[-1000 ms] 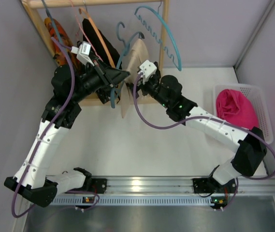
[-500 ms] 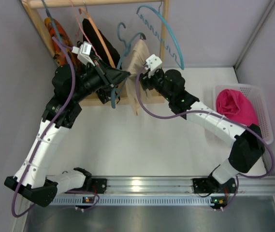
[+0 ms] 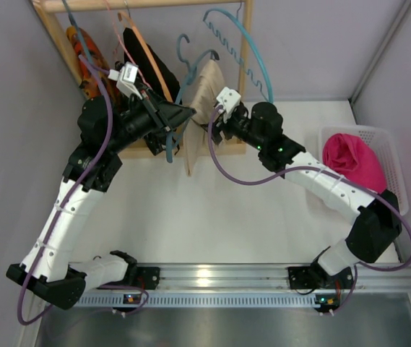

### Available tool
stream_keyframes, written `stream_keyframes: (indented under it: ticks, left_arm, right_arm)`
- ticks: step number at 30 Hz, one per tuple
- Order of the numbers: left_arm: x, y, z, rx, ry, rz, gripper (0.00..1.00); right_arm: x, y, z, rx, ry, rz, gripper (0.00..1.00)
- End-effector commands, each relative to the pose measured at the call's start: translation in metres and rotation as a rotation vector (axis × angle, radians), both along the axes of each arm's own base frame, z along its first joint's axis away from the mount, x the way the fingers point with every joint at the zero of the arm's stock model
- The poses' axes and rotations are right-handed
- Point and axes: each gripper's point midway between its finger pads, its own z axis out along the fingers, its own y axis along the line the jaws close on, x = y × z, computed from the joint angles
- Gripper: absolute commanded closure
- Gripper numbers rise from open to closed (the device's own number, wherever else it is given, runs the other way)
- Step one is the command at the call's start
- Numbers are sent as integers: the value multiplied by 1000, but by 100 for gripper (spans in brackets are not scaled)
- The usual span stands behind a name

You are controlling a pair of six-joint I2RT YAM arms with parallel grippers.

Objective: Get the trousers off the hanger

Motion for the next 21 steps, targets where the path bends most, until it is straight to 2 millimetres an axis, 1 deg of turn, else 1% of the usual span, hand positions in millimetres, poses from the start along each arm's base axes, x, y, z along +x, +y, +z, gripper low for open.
stream_keyframes:
  ticks: [1,4,7,12,14,21]
  left_arm:
    - [-20,5,63,-94,-237,-24,100]
    - [-21,4,61,-92,-236,-32,100]
    - [-22,3,62,-95,-240,-38,100]
    - [-23,1,60,-94,-240,-54,100]
    - [-24,0,61,-95,-245,-60,100]
    - [-24,-1,60,-93,-243,-66,100]
  right_arm:
    - [-14,2,13,-9,-41,84,24]
    - [-17,3,10,-29,-43,105,20]
    - [-15,2,5,-50,-46,98,18]
    - [-10,-5,5,-54,-45,86,17]
    - [-8,-8,7,-50,-47,78,17]
    - [1,-27,17,-40,-65,41,17]
